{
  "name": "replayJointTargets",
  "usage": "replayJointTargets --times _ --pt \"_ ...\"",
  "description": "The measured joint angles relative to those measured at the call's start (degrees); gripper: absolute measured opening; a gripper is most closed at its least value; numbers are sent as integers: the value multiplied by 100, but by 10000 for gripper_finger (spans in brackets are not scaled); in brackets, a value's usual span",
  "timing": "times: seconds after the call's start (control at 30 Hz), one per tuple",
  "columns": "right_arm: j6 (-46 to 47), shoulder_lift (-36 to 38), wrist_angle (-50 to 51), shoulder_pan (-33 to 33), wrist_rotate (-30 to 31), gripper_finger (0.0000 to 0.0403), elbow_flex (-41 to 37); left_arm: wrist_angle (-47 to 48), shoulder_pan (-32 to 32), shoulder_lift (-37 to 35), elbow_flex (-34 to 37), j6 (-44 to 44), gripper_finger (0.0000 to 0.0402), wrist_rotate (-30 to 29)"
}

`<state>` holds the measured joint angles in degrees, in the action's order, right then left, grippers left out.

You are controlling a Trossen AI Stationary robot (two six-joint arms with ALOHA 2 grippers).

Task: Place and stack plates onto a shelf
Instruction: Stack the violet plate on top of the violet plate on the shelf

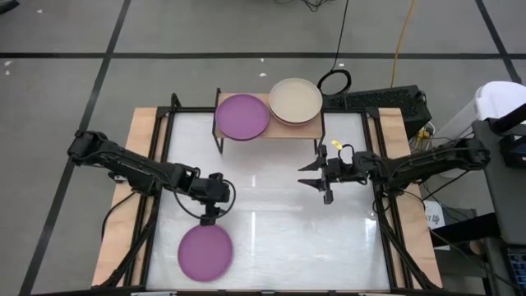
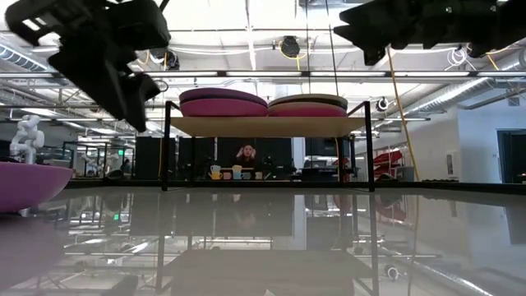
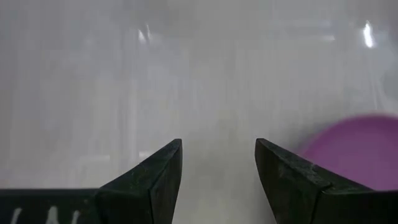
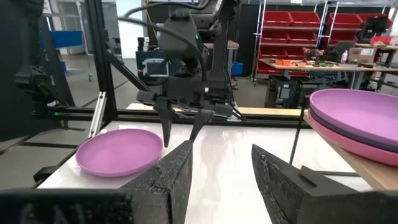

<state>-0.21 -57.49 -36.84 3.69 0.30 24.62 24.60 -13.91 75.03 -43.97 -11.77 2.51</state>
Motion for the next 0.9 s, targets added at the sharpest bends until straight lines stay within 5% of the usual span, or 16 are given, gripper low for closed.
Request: replayJointTargets --times 0.47,0.9 --pt "-42 0 17 56 -2 146 0 509 -194 28 4 -236 207 664" --pt "-61 0 17 56 142 146 0 347 -781 1088 11 -389 207 856"
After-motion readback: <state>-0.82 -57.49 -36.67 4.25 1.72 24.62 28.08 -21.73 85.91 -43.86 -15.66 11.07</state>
